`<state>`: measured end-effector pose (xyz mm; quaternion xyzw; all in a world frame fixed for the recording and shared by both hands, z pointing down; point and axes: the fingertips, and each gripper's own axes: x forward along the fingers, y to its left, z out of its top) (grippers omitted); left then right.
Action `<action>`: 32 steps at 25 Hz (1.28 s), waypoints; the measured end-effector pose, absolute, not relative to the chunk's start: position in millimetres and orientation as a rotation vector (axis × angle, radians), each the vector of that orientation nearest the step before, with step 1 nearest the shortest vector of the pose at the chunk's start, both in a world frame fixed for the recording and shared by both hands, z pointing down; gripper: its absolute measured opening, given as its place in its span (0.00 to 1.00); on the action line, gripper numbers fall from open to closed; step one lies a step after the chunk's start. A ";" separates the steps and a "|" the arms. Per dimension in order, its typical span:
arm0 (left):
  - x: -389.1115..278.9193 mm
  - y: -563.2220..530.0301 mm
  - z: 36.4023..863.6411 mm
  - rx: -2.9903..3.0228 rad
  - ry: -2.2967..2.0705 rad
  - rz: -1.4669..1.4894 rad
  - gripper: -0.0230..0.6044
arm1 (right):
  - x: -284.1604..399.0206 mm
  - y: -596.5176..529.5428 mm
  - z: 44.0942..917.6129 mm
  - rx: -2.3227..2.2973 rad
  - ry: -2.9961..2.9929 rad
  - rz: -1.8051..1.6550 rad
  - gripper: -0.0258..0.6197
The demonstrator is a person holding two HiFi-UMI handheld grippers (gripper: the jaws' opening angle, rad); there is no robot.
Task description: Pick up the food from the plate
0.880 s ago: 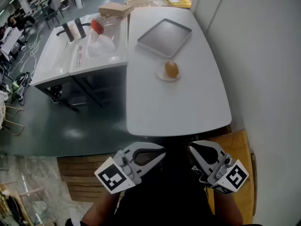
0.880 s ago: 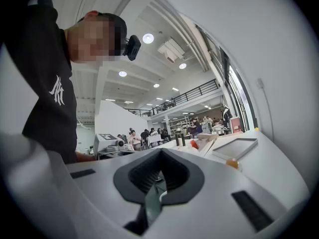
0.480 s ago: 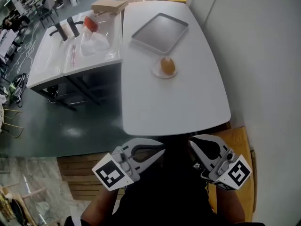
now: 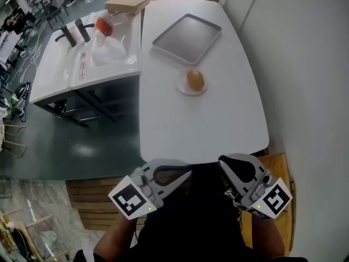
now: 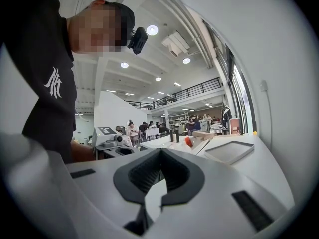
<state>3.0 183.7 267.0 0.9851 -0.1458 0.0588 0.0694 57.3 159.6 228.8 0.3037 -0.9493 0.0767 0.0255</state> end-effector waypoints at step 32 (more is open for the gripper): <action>11.5 0.7 305.3 2.919 -0.578 0.360 0.05 | 68.3 -36.1 263.5 0.951 -2.917 0.262 0.04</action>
